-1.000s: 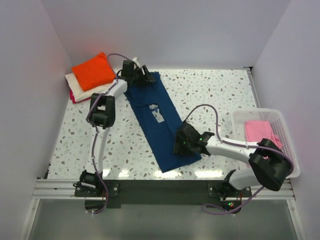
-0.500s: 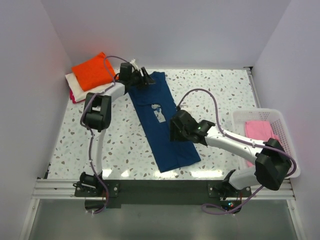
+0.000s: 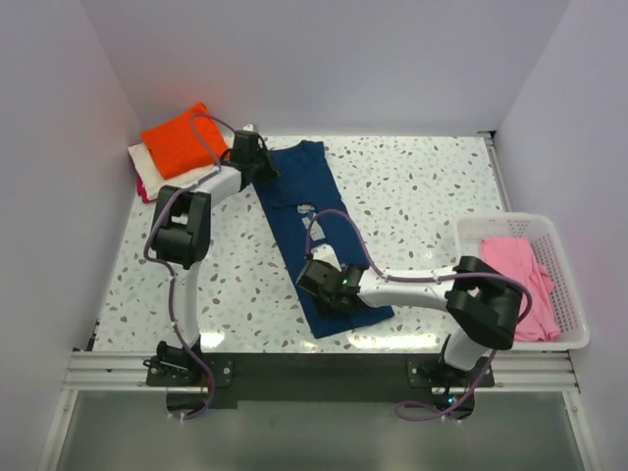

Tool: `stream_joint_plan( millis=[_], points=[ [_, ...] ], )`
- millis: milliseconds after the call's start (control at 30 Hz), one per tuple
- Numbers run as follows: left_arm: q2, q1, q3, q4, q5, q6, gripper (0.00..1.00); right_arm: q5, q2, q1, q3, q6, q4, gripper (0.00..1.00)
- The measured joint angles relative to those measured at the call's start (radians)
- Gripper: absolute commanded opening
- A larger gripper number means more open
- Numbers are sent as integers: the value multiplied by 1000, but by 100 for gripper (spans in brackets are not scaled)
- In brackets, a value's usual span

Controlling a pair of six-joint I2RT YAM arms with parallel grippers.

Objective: Fold and stack the t-shirts
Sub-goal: Fold the tshirt

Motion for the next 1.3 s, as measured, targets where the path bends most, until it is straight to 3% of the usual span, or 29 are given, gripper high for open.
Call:
stream_joint_plan(
  millis=[267, 333, 400, 500, 600, 833, 1033, 1167, 1300],
  points=[
    [140, -1, 158, -136, -61, 44, 28, -19, 189, 73, 169, -5, -4, 61],
    [181, 0, 224, -163, -61, 58, 33, -42, 235, 81, 222, -5, 0, 61],
    [219, 3, 297, -188, -48, 77, 46, -74, 282, 86, 281, -5, 16, 61],
    [250, 10, 357, -194, -11, 91, 58, -111, 333, 86, 357, -6, 24, 62],
    [254, 27, 370, -191, 58, 106, 63, -135, 351, 86, 412, -11, 22, 65],
    [231, 75, 398, -146, 206, 105, 65, -149, 311, 66, 504, -26, 12, 66],
    [-70, 98, 100, -16, 245, 61, 60, -119, 24, -49, 372, -9, -32, 62],
    [-381, 98, -158, 62, 211, -2, 45, -53, -158, -152, 272, 9, -72, 49],
    [-699, 65, -460, 82, 129, -47, 37, -27, -253, -178, 154, 21, -108, 48]
  ],
)
